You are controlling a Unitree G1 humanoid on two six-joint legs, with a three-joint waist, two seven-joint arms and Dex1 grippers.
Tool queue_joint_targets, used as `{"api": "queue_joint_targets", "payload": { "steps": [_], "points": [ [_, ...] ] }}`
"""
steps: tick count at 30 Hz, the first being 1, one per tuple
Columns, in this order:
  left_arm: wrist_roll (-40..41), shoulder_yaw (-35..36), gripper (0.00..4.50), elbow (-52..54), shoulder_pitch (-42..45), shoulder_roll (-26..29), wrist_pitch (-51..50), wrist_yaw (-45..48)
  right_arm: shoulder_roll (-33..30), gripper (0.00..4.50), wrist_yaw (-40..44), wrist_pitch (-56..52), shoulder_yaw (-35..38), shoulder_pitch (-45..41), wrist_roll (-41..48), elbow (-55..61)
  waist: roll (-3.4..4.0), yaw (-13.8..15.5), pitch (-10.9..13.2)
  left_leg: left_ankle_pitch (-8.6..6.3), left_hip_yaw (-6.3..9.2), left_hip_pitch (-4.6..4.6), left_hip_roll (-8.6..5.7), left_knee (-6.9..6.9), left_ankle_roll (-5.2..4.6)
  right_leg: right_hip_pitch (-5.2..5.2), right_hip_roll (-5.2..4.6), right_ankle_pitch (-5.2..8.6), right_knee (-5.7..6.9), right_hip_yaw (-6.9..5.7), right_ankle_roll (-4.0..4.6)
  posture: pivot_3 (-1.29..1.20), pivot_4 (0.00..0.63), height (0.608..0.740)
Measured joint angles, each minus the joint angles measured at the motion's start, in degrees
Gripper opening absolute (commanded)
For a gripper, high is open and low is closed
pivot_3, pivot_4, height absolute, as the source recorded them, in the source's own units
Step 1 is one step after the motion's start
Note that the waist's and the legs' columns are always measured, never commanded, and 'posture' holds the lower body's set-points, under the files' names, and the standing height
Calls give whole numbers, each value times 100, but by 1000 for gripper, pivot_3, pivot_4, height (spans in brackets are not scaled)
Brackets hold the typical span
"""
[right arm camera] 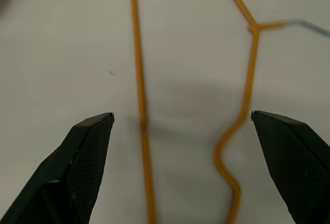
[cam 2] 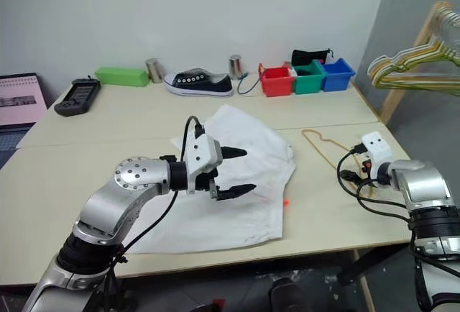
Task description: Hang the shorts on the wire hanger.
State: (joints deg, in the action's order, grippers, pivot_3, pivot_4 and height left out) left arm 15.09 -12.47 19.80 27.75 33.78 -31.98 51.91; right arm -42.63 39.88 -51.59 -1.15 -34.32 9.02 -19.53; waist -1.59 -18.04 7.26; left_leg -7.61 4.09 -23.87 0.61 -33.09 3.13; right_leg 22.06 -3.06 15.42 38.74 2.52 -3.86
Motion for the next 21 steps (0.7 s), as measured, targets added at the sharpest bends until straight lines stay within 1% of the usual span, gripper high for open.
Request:
{"api": "queue_joint_targets", "payload": {
  "steps": [2,8,13,15,16,20,21],
  "points": [
    [0,-3,4443,0,-1,1,3,-4,35,4500,5,70,-12,-190,-22,-406,0,-99,0,0,1,4,-1,-1,0,-7,0,2,-3,1,5,-294,66,740],
    [-11,-12,4443,1,-1,-14,7,-21,121,4500,-13,759,-33,-505,-216,-1490,1,-248,-2,1,3,16,-1,-2,-1,-31,0,5,-10,-3,9,-276,61,740],
    [-21,-29,4443,22,-8,-1,0,-90,143,4500,44,1107,-37,-780,-334,-2150,-3,-253,-6,1,6,16,-1,-2,-1,-39,0,-3,-21,-6,-6,-264,56,740],
    [-7,-30,4500,70,-34,66,-14,-63,143,4148,146,1187,-64,-820,-359,-2276,-7,-256,-9,1,6,17,-1,-1,-1,-41,0,-2,-23,-6,-5,-254,50,740],
    [-1,-30,4500,81,-46,95,-19,-43,143,4099,210,1224,-77,-823,-374,-2302,-9,-256,-14,1,7,20,-1,-1,-1,-44,0,-2,-23,-6,-5,-254,50,740],
    [7,-30,4500,107,-55,217,-22,21,140,3103,518,1319,-221,-816,-440,-2268,-13,-262,-16,0,11,44,0,2,0,-69,0,6,-32,-10,8,-254,50,740],
    [7,-30,4500,106,-54,228,-22,22,140,2797,587,1344,-254,-801,-456,-2231,-13,-264,-17,0,12,46,0,3,0,-72,0,7,-35,-11,10,-251,46,740]
  ]
}}
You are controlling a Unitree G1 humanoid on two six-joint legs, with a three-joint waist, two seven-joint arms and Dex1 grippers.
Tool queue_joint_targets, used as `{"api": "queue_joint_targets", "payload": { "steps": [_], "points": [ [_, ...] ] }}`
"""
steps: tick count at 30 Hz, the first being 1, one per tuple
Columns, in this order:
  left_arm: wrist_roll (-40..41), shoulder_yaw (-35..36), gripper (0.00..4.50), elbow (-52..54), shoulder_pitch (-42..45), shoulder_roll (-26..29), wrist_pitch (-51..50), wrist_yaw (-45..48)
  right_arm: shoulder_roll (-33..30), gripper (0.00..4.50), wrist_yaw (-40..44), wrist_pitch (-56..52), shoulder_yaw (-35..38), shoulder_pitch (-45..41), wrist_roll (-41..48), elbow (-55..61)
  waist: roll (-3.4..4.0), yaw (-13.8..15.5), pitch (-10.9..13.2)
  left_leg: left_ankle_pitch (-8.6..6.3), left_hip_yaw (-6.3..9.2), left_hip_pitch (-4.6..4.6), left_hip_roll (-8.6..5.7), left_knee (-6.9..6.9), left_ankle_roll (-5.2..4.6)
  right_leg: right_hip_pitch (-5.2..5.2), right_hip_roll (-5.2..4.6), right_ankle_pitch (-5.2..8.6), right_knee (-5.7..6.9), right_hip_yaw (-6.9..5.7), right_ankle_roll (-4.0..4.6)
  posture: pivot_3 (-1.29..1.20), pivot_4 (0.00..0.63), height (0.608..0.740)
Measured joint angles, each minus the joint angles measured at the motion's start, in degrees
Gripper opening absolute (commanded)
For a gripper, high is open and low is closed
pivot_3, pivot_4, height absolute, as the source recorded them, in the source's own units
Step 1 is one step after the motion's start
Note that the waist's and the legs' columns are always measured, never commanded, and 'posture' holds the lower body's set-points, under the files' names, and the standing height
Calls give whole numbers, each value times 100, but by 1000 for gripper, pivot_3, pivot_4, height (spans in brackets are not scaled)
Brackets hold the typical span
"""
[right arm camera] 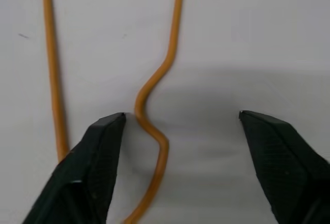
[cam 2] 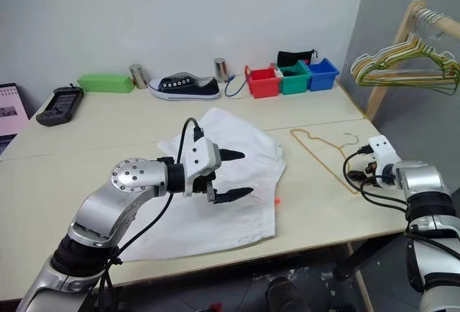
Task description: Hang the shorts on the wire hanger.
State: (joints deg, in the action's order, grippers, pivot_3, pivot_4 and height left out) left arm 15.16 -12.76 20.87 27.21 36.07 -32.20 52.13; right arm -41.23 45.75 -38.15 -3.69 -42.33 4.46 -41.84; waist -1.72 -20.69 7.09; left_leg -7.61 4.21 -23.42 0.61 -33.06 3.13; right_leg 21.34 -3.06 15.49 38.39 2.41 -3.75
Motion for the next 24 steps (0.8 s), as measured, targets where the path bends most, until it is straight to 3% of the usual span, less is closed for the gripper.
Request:
{"api": "queue_joint_targets", "payload": {
  "steps": [12,19,24],
  "points": [
    [-18,-2,4500,-16,17,2,5,-20,0,65,324,-112,21,239,-43,396,-5,8,-22,0,6,0,0,3,0,-20,0,-6,-34,-5,-10,-260,46,740],
    [-24,-3,4500,-51,58,2,5,-21,-13,26,342,7,18,261,-68,396,-9,11,-24,0,6,-1,-1,3,0,-22,0,-5,-37,-5,-9,-266,50,740],
    [-37,61,4500,-402,186,34,31,-21,-249,26,333,1303,-327,662,-527,915,1,7,-17,0,2,-4,-5,3,0,-12,-2,-6,-35,1,-10,-277,54,740]
  ]
}}
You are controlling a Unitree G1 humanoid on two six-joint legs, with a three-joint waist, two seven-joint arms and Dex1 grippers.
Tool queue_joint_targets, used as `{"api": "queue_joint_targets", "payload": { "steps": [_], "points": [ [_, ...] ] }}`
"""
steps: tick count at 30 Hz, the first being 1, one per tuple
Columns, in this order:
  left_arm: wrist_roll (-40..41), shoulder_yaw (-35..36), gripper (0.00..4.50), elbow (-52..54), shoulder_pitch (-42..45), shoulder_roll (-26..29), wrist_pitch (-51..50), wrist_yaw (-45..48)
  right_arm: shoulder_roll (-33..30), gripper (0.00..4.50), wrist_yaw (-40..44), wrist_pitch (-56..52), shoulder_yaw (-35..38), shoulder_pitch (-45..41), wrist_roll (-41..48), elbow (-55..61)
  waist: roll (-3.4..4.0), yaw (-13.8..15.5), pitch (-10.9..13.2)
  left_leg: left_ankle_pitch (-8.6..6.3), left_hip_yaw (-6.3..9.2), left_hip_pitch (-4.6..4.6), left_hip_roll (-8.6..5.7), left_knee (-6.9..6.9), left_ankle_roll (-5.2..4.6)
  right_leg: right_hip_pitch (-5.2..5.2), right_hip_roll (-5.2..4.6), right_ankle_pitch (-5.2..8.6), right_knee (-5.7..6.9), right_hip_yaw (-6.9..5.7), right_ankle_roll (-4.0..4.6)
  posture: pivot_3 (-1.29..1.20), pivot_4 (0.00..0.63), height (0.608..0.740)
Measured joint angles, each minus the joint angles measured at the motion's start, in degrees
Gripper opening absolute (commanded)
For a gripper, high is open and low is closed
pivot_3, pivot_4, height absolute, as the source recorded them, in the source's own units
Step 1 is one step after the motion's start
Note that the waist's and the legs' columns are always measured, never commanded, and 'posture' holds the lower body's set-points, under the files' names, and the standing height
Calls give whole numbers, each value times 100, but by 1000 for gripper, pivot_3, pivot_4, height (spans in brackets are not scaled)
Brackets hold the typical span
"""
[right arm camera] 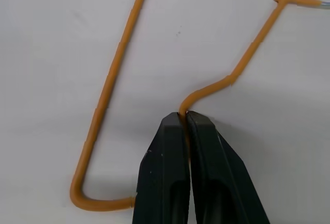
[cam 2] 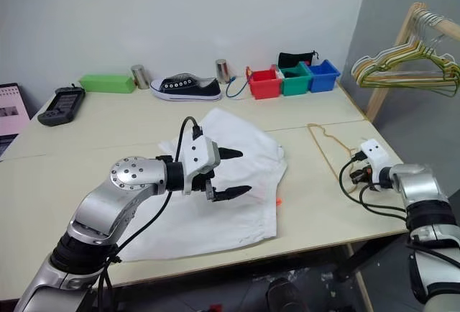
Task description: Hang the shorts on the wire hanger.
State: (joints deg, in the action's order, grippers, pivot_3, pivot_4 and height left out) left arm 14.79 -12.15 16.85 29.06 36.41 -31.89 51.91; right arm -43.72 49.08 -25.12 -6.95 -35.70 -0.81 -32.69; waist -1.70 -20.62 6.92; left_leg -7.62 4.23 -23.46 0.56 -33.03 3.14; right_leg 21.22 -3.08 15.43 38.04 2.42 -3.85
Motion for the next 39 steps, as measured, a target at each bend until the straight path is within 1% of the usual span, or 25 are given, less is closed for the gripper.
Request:
{"api": "queue_joint_targets", "payload": {
  "steps": [3,6,7,9,12,16,19,21,23,26,30,35,39],
  "points": [
    [-14,261,4500,-619,400,108,102,2,-311,26,203,957,-241,89,-298,615,7,-31,4,0,-3,-3,1,3,0,11,0,0,2,2,-1,-279,53,740],
    [-28,541,4500,-1271,883,267,293,55,-563,26,161,1979,-391,44,-687,962,7,-44,3,0,-3,-1,2,9,0,8,0,0,-5,0,-1,-283,51,740],
    [-20,607,4500,-1583,1096,280,368,109,-586,26,-94,2466,-500,-34,-985,902,7,-41,3,0,-5,-2,1,9,0,8,-1,-1,-6,1,-1,-278,44,740],
    [-6,700,4500,-1948,1397,275,400,152,-556,26,-492,3030,-623,-173,-1339,824,8,-42,3,0,-7,-12,-2,8,0,16,-5,-3,-6,4,-6,-278,40,740],
    [-3,754,4500,-2721,1988,278,612,350,-526,26,-1350,4116,-797,-471,-2020,703,8,-41,3,0,-6,-15,-3,8,0,21,-5,-18,-6,3,-32,-284,37,740],
    [19,774,4500,-3658,2580,291,873,868,-616,26,-2662,5661,-1078,-911,-3114,458,9,-45,2,0,-6,-15,-2,14,0,22,-5,-19,-6,2,-34,-283,30,740],
    [37,782,4500,-4158,2762,323,1005,1228,-644,26,-3263,6329,-1243,-1079,-3646,261,9,-44,3,0,-6,-15,-2,16,0,22,-5,-19,-6,2,-35,-290,26,740],
    [-25,780,4500,-4858,3125,341,1129,1432,-645,26,-3668,6806,-1405,-1244,-4024,73,9,-46,3,1,-7,-23,-5,14,0,31,-5,-21,-2,3,-38,-291,22,740],
    [-126,775,4500,-5154,3360,393,1299,1593,-645,26,-3920,7052,-1458,-1342,-4212,51,8,-59,2,1,-6,-21,-4,14,0,27,-5,-21,-2,3,-38,-290,14,740],
    [-280,646,4500,-5595,3650,480,1598,2142,-641,26,-4410,7386,-1519,-1502,-4592,-14,8,-90,0,1,-4,-18,-5,14,0,23,-6,-22,0,2,-38,-290,14,740],
    [-474,435,4500,-5909,3691,491,1731,2730,-541,26,-4780,7610,-1596,-1617,-4880,-47,8,-152,0,2,-2,-17,-5,13,0,23,-6,-22,3,2,-39,-295,6,740],
    [-627,262,4500,-5908,3663,470,1735,3191,-432,26,-5028,7742,-1631,-1896,-5008,-46,8,-185,0,2,-1,-16,-4,13,0,23,-6,-23,8,2,-39,-301,7,740],
    [-722,113,4500,-5599,3328,417,1724,3394,-322,26,-5069,7808,-1662,-2022,-5030,-66,8,-212,-3,2,-1,-9,-3,13,0,18,-6,-23,10,3,-39,-302,8,740]
  ]
}}
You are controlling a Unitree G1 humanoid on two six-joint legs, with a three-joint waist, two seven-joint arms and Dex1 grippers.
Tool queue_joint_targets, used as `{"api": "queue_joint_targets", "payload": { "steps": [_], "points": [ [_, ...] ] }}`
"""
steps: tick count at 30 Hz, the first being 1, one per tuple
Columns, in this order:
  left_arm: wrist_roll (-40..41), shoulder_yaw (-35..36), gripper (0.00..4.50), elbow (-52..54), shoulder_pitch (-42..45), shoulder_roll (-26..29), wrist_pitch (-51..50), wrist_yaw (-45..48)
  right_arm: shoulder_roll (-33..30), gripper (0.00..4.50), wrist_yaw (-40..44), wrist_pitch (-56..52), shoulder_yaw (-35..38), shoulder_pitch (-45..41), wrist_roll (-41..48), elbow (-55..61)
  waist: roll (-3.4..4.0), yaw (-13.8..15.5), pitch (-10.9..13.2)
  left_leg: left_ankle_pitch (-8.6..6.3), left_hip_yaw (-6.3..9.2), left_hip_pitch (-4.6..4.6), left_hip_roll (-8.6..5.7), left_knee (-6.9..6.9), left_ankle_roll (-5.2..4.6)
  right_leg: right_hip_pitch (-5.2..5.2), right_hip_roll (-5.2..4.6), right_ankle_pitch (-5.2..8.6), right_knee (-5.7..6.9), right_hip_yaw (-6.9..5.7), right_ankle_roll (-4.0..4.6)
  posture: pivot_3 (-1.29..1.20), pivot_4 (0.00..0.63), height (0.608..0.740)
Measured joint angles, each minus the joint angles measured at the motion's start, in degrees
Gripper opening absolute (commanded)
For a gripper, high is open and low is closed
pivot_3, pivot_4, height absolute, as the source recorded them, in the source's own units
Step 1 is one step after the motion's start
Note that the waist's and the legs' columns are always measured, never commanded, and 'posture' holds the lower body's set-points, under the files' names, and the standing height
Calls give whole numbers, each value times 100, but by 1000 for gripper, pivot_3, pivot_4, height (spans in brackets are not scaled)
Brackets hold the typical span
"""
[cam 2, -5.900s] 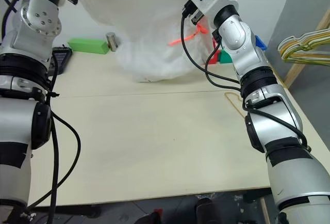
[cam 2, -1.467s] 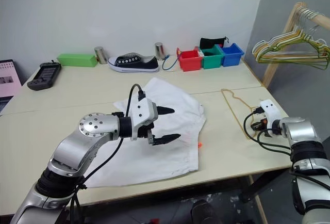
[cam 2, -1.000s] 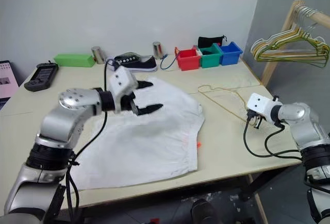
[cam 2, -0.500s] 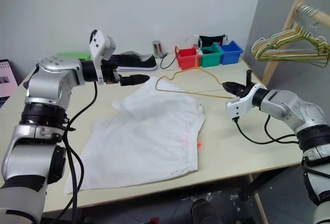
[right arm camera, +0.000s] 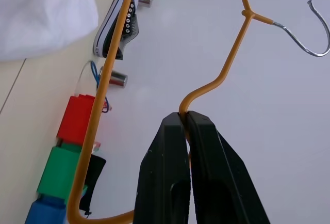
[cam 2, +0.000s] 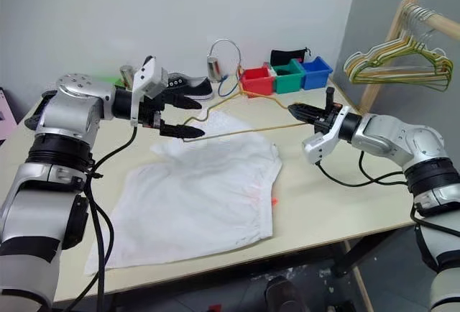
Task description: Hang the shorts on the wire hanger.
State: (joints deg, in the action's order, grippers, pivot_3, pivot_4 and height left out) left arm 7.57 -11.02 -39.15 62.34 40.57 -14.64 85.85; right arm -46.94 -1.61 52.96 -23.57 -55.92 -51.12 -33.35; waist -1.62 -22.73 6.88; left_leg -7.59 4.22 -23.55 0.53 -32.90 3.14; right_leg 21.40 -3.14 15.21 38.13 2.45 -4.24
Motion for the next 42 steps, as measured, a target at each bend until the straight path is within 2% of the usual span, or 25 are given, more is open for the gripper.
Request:
{"api": "queue_joint_targets", "payload": {
  "steps": [6,10,27,37,39,40,42],
  "points": [
    [-122,-53,4500,269,-230,-61,-22,-21,83,26,1,23,-24,-81,-11,-8,0,-24,0,0,1,0,0,-2,0,0,0,0,5,0,0,-306,12,740],
    [-232,-66,3925,309,-231,-99,17,-115,142,0,4,16,-25,-148,-11,-27,0,-53,-1,0,2,3,-1,-2,0,-2,0,0,5,0,0,-307,14,740],
    [-473,-99,106,243,-233,-99,194,-128,197,0,-120,-90,-27,-249,-179,-189,0,-95,-1,1,3,5,-1,-2,-1,-3,0,0,9,0,0,-314,22,740],
    [-568,-99,48,25,-175,-185,392,-293,197,0,-50,-90,-28,-257,-157,-215,0,-100,-1,1,3,6,-1,-3,-1,-4,0,0,9,0,0,-319,27,740],
    [-628,-99,0,-12,-152,-224,525,-422,218,508,189,-124,-28,-256,-23,-307,0,-102,-1,1,3,6,-1,-3,-1,-6,0,0,9,0,0,-322,28,740],
    [-663,-100,0,-44,-137,-233,612,-491,246,595,387,-160,-27,-256,115,-348,0,-108,-1,1,3,8,-1,-3,-1,-7,0,0,9,0,0,-323,30,740],
    [-847,-111,0,-120,-116,-245,938,-742,272,1170,932,-256,-24,-251,534,-465,0,-110,-1,1,3,12,-1,-3,-1,-11,0,0,8,0,0,-320,30,740]
  ]
}}
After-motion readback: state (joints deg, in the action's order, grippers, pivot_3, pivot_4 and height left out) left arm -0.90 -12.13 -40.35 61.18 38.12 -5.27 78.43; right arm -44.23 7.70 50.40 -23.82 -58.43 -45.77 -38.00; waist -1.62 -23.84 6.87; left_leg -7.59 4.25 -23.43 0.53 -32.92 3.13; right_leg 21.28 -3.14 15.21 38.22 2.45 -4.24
